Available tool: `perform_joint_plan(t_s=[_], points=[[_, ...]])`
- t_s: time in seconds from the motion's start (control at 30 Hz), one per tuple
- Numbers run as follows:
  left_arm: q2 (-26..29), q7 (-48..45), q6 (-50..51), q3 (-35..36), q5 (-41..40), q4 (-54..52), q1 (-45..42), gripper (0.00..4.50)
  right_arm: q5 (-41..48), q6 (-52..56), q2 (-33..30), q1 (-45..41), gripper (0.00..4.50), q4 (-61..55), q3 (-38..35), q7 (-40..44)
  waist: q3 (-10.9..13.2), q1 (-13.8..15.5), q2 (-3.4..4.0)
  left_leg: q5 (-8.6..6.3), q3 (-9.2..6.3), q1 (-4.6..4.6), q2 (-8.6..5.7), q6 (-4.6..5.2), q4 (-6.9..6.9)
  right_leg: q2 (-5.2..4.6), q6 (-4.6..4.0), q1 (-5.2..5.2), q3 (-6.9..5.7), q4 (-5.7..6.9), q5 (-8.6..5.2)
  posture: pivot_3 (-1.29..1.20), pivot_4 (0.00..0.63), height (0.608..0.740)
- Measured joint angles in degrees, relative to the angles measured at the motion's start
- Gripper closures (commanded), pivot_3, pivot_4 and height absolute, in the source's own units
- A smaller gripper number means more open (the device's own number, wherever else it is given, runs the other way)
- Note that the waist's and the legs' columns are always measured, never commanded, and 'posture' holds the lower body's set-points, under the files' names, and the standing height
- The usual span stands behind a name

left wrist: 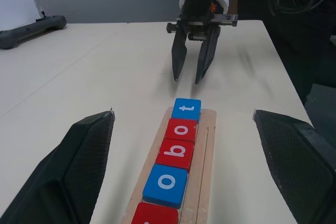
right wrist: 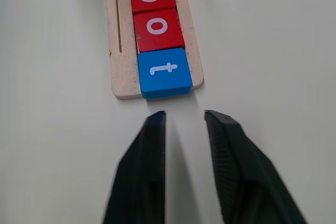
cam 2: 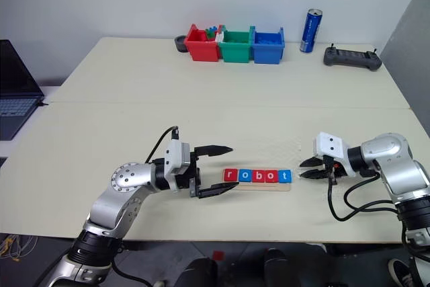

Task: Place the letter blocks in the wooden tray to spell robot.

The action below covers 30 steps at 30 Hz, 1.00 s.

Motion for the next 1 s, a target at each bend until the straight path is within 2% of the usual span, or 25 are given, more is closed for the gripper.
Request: perform_joint_plan(t_s=[0.03, 1.0], points=[[0.0, -0.1, 0.0, 0.0, 0.0, 0.0, 0.0, 0.0, 0.0, 0.0, 0.2, 0.2, 4.47, 0.0, 0.0, -0.3, 0.0, 0.0, 0.0, 0.0, 0.0, 0.0, 0.0, 0.0, 0.0, 0.0, 0.0, 0.0, 0.0, 0.0, 0.0, 0.0, 0.15, 0.74], [0.6, 0.4, 0.2, 0.0, 0.0, -0.5, 0.7, 0.0, -0.7, -0.3, 4.4, 0.9, 4.47, -0.6, 1.6, -1.8, 0.0, 0.0, 0.0, 0.0, -0.01, 0.0, 0.0, 0.0, 0.0, 0.0, 0.0, 0.0, 0.0, 0.0, 0.0, 0.0, 0.15, 0.74]])
